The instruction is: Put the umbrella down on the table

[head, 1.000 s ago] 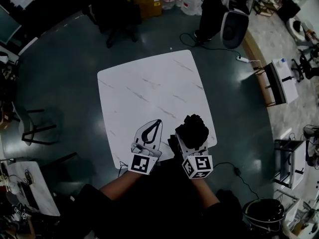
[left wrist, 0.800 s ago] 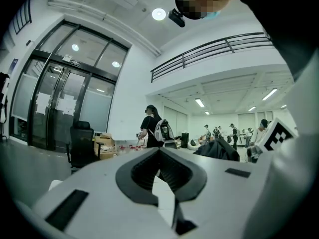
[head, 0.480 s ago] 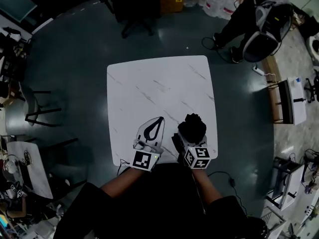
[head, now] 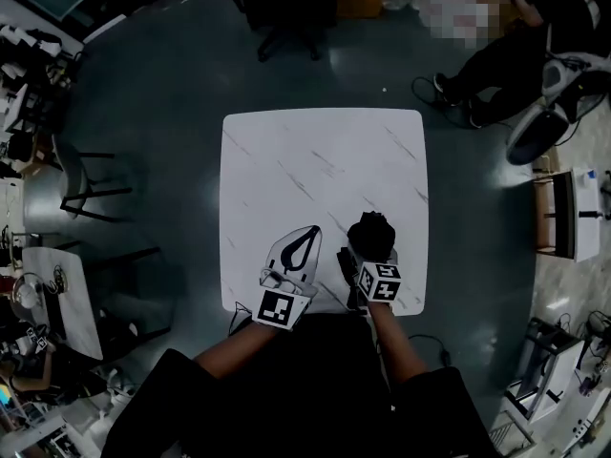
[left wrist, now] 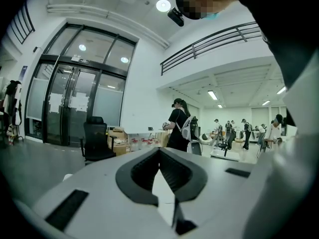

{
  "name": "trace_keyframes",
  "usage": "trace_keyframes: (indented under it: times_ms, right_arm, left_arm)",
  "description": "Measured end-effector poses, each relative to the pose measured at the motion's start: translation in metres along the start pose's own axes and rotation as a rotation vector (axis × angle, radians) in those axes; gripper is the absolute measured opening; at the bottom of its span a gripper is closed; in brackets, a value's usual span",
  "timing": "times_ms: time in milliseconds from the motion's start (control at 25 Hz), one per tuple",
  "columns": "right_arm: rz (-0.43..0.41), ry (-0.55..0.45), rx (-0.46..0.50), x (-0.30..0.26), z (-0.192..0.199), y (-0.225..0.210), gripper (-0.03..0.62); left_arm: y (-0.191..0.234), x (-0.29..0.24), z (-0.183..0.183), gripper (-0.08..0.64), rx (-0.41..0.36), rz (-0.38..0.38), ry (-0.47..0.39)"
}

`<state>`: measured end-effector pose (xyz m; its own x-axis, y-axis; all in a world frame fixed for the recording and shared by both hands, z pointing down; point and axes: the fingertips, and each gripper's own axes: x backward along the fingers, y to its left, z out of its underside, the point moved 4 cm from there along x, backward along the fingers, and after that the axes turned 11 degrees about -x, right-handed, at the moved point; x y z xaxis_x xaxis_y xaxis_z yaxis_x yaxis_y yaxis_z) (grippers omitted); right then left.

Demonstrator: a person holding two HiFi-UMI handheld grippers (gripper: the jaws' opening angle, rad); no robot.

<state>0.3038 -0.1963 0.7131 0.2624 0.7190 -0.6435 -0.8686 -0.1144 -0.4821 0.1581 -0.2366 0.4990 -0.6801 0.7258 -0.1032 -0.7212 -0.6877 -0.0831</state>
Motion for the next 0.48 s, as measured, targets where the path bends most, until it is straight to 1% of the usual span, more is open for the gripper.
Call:
trace_keyframes:
  times_ms: [120,240,360,480]
  right_arm:
    - [0.006,0.035,0.006,-0.016,0.006,-0.006,0.337]
    - [0.011,0.077,-0.022,-0.033,0.014,-0.011,0.337]
    - [0.045,0.126,-0.054,-0.047,0.022,-0.020,0.339]
    - [0.081,0.175,-0.085,-0.059,0.028,-0.032,0.339]
  left_arm:
    - [0.000,0.000,0.002,0.007,-0.003,-0.001,0.005]
    - [0.001,-0.003,0.002,0.008,-0.012,0.000,-0.001]
    - [0.001,-0.005,-0.001,0.008,-0.018,-0.003,-0.006]
    - [0.002,-0.001,-0.002,0.008,0.005,-0.007,-0.009]
